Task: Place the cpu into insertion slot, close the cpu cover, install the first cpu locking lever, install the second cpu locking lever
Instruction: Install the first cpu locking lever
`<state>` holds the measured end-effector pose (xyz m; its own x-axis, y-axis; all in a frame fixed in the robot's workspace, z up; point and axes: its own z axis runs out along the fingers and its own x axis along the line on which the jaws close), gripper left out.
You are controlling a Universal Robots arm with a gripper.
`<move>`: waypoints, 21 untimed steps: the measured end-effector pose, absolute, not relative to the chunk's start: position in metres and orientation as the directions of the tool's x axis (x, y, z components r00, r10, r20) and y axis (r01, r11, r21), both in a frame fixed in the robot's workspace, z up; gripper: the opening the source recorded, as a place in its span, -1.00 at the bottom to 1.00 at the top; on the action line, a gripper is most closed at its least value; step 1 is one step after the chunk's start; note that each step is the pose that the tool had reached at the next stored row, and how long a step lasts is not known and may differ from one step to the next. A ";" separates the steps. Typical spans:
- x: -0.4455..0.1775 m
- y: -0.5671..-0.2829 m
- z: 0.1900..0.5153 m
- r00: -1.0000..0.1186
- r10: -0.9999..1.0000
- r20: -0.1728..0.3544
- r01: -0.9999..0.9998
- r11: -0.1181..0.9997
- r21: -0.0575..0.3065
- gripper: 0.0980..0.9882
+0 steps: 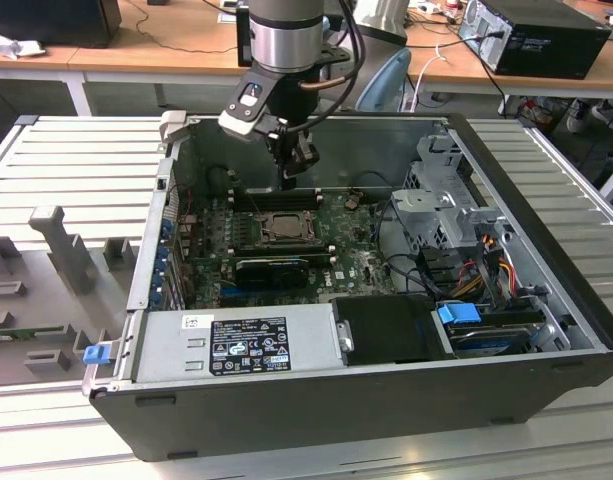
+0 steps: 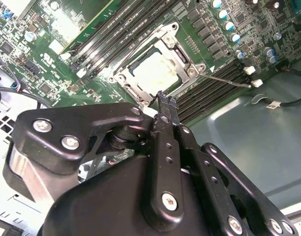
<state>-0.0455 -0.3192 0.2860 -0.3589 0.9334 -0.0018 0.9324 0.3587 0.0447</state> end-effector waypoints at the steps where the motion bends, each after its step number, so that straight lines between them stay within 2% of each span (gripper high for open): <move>1: -0.045 -0.319 0.286 -0.364 0.931 -0.002 0.930 0.364 0.045 -0.98; 21: -0.045 -0.319 0.286 -0.463 0.887 -0.002 0.886 0.462 0.045 -0.98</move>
<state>-0.0455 -0.3192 0.2860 -0.4625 0.8866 -0.0018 0.8857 0.4621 0.0447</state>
